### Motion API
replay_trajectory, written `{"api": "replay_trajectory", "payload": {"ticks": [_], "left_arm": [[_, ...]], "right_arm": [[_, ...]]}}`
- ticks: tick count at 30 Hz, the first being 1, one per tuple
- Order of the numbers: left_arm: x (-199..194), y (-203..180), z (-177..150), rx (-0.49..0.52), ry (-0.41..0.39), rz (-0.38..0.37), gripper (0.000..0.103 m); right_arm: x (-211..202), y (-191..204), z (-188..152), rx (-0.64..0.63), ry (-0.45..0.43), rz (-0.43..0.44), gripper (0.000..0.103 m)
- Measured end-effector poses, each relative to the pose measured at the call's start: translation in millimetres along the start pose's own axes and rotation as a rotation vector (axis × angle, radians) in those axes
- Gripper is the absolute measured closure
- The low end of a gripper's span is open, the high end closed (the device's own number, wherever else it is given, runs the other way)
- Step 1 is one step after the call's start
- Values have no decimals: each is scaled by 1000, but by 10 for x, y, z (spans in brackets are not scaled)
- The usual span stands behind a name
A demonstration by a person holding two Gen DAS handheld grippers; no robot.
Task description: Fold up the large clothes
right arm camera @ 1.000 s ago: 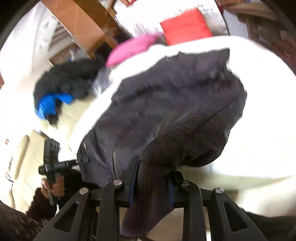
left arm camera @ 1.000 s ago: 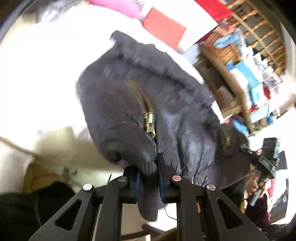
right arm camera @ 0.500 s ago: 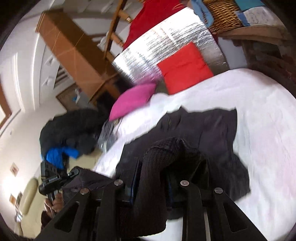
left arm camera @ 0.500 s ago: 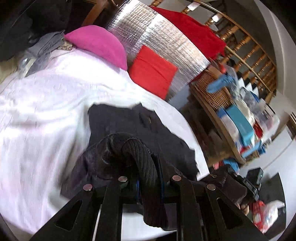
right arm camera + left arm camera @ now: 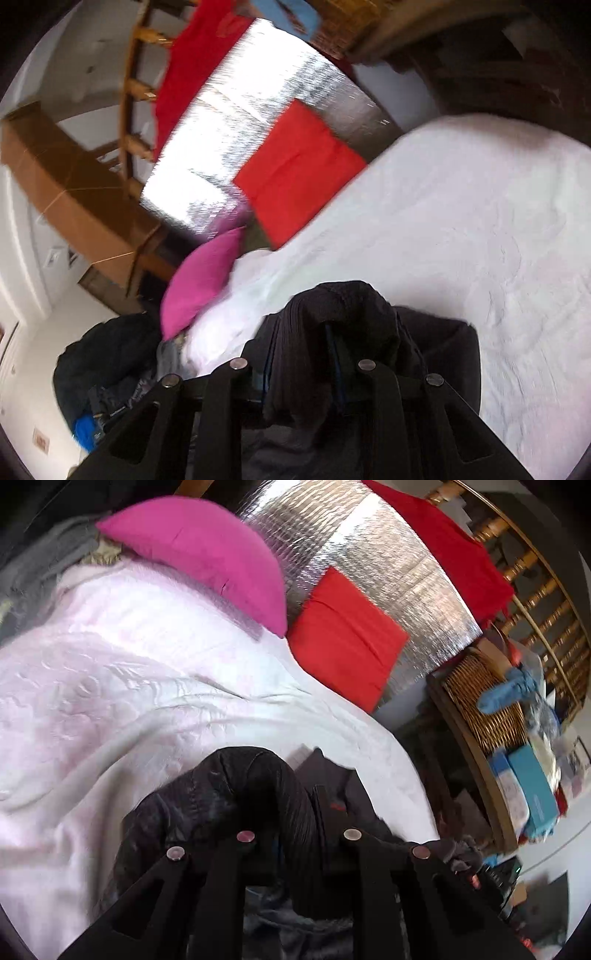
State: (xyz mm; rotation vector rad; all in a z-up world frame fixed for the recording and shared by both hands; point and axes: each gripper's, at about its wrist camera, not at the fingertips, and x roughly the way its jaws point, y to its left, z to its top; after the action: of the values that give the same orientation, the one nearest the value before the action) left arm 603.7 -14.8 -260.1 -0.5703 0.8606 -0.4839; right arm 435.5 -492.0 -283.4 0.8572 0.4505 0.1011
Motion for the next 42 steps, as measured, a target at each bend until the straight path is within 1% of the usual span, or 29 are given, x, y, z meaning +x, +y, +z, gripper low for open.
{"api": "replay_trajectory", "payload": {"ticks": [2, 5, 9, 11, 12, 13, 14, 15, 16, 17, 18, 19, 20, 23, 25, 26, 28, 29, 30, 32, 34, 36, 38, 39, 40, 41, 42], "left_arm": [[159, 106, 12, -30, -4, -10, 87], [374, 144, 30, -15, 6, 32, 87], [541, 207, 37, -28, 4, 61, 86], [620, 229, 27, -28, 18, 90, 82], [645, 242, 26, -37, 30, 94, 79], [648, 252, 34, -55, 38, 94, 70], [601, 246, 47, -67, 21, 90, 52], [546, 235, 55, -73, 0, 96, 40], [425, 200, 70, -75, -47, 110, 24], [284, 146, 88, -63, -95, 120, 20], [198, 105, 105, -49, -118, 125, 20], [65, 33, 133, -25, -137, 139, 19], [-26, -10, 148, -12, -146, 153, 18], [-363, -124, 118, 31, -160, 230, 17], [-505, -146, 39, 44, -144, 294, 16], [-562, -130, -13, 35, -135, 317, 16], [-735, -30, -265, 9, -141, 326, 16], [-800, 54, -420, -6, -134, 348, 16], [-805, 108, -506, -20, -117, 375, 16], [-847, 305, -695, -67, -57, 448, 16], [-876, 432, -789, -104, -57, 493, 16], [-834, 503, -809, -119, -33, 516, 16], [-741, 523, -804, -91, 4, 502, 16], [-703, 522, -807, -80, 16, 512, 16], [-648, 536, -823, -67, 33, 537, 21], [-594, 541, -831, -62, 48, 552, 26], [-550, 534, -827, -64, 56, 550, 27]], "right_arm": [[175, -127, 69, 22, 8, -21, 78], [369, -240, 150, 35, 5, -51, 78], [561, -329, 188, 45, -9, -81, 78], [619, -388, 200, 70, -5, -92, 77], [622, -442, 200, 98, -4, -77, 76], [603, -501, 202, 130, -1, -61, 74], [560, -561, 205, 158, 2, -52, 67], [520, -608, 220, 192, 3, -36, 60], [446, -642, 238, 218, -12, -21, 26], [369, -667, 248, 229, -36, -30, 11], [232, -670, 254, 230, -94, -40, 11], [141, -664, 261, 223, -126, -34, 11], [46, -649, 272, 212, -137, -34, 11], [-127, -592, 241, 183, -93, -84, 11], [-220, -528, 165, 140, -74, -145, 11], [-236, -492, 125, 114, -48, -179, 11], [-244, -430, 40, 67, 2, -230, 11], [-257, -416, 5, 54, 8, -244, 11], [-268, -402, -39, 42, 16, -257, 12], [-282, -365, -116, 23, 39, -272, 13], [-275, -343, -184, 8, 62, -292, 18], [-188, -338, -261, -13, 103, -325, 32], [-72, -340, -330, -38, 156, -365, 63], [-48, -308, -379, -71, 168, -396, 68], [-76, -265, -407, -99, 163, -411, 74], [-130, -189, -418, -131, 140, -426, 80], [-218, -100, -414, -158, 107, -424, 82]]}}
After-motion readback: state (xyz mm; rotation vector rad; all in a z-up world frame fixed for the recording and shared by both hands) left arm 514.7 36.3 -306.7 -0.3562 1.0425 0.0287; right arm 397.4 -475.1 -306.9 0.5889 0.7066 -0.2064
